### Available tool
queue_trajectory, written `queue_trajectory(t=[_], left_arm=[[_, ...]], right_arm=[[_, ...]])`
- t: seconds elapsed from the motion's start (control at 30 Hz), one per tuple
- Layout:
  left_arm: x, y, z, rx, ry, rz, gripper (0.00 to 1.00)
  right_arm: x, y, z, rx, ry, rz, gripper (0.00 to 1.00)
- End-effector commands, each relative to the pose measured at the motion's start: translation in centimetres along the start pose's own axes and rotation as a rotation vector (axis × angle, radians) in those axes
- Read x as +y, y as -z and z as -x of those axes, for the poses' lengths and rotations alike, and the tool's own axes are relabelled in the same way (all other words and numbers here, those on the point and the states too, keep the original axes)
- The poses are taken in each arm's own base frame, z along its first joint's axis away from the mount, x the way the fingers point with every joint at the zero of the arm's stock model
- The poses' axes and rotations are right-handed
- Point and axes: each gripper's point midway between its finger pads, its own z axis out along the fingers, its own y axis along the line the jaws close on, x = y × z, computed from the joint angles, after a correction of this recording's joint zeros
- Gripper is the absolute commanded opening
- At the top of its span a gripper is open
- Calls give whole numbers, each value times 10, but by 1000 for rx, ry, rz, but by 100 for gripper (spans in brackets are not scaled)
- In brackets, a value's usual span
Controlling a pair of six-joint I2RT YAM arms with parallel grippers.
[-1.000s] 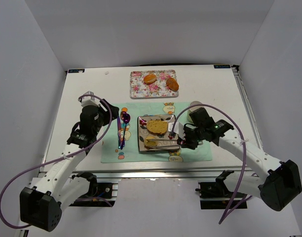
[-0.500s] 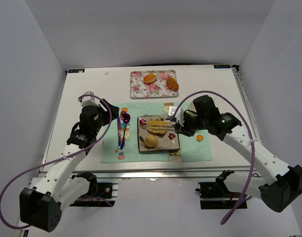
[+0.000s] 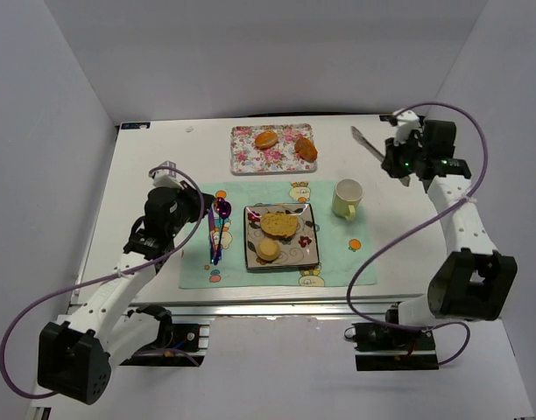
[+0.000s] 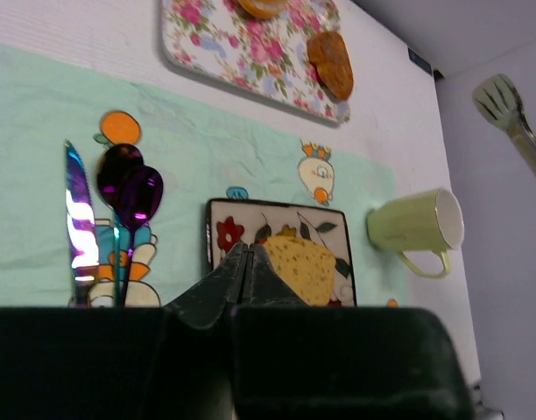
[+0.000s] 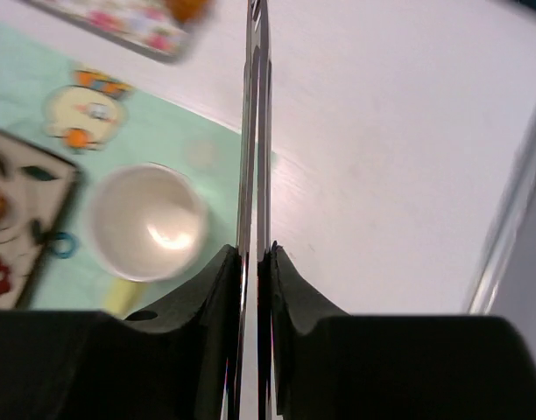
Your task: Place the bread
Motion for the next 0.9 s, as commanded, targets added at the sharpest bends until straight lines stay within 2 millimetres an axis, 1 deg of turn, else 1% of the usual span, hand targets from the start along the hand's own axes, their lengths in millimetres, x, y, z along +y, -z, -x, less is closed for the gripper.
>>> queue_trajectory(t=[0.0,0.03,0.07,0.1,0.13,0.17,0.2,0.23,0.27,0.3,0.33,0.37,0.4,0.43,0.47,0.5,0.53,0.6,0.63,0.67,0.7,0.73,0.77,0.8,0.83,0.87], left_arm=[[-21,-6,-8,51,3,-128,8],[-23,-7,-10,64,1,-135,8],[-24,-9,-11,75,0,-142,8],[-25,-11,-14,91,-2,-142,12],[-25,-11,-15,100,-6,-145,16],[-25,-11,-16,103,-8,-145,19],[-24,-11,-18,113,-10,-140,29],[-22,-12,-19,117,-12,-134,33],[-21,-12,-19,119,-18,-131,38],[-19,-12,-21,130,-20,-122,46],[-20,-13,-23,141,-24,-124,49],[-19,-13,-25,150,-27,-123,51],[-19,-13,-27,156,-29,-126,53],[-19,-15,-30,173,-27,-130,55],[-20,-16,-31,178,-24,-138,56],[-21,-17,-34,190,-22,-143,56],[-23,-17,-35,196,-20,-150,57],[-24,-20,-40,222,-20,-159,57],[-25,-20,-43,234,-29,-162,57],[-27,-21,-45,249,-34,-163,57],[-29,-22,-45,255,-41,-171,55],[-27,-21,-50,282,-49,-165,42],[-28,-21,-51,290,-51,-167,35],[-27,-21,-53,299,-54,-168,28],[-27,-20,-54,304,-59,-170,22],[-27,-20,-55,309,-59,-170,16]], right_arm=[[-42,-7,-54,111,-206,-128,0],[-55,-10,-67,116,-251,-173,0],[-66,-15,-90,153,-347,-225,0],[-76,-16,-109,189,-382,-296,0],[-77,-23,-131,207,-408,-316,0],[-77,-27,-148,231,-434,-319,0],[-74,-31,-158,240,-445,-319,0],[-64,-34,-177,271,-457,-306,3],[-64,-39,-183,264,-455,-307,9],[-60,-42,-190,272,-456,-294,12],[-57,-43,-195,282,-456,-285,21],[-51,-46,-205,302,-459,-267,27],[-49,-46,-210,314,-454,-261,32],[-47,-46,-215,325,-439,-256,47],[-45,-46,-222,343,-436,-251,59],[-43,-46,-226,352,-426,-244,65],[-43,-45,-228,359,-403,-238,74],[-42,-43,-229,371,-393,-227,79],[-44,-40,-226,369,-373,-224,89],[-49,-35,-217,353,-349,-243,90],[-54,-31,-205,341,-327,-244,89],[-61,-23,-192,322,-285,-272,89],[-66,-19,-181,300,-262,-290,89],[-74,-14,-162,262,-226,-309,89],[-75,-8,-140,215,-180,-321,89],[-80,-4,-124,185,-144,-348,90]])
